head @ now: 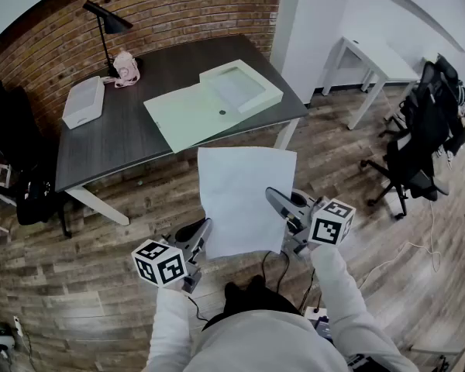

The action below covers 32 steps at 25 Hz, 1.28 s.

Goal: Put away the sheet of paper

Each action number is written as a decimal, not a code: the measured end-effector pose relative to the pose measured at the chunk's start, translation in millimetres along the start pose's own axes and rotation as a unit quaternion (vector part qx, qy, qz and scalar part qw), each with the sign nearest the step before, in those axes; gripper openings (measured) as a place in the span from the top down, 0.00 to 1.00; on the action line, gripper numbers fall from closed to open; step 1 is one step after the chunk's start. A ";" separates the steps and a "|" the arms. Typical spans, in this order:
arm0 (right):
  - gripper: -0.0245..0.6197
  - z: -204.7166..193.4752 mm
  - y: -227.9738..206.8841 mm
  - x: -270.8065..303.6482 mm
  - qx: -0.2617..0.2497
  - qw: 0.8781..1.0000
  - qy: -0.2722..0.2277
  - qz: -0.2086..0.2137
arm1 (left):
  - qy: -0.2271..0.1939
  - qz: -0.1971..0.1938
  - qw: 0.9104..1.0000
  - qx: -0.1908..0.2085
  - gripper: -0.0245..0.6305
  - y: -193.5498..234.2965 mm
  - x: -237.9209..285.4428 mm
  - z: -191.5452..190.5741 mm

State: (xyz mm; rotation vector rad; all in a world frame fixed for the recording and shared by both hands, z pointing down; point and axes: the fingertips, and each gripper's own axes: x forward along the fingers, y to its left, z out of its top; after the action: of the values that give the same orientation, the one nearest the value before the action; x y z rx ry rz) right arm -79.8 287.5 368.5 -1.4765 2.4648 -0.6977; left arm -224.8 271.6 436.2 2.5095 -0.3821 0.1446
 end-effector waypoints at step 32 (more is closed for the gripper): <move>0.92 68.3 -141.3 -3.2 0.014 1.000 -0.008 0.024 | 0.000 0.039 0.999 0.018 0.94 7.9 140.9 43.0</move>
State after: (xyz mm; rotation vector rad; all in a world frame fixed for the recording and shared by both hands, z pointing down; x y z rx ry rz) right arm 58.7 214.1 376.8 -1.4042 2.4601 -0.7056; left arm -92.2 207.1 431.6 2.5305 -0.4818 0.1830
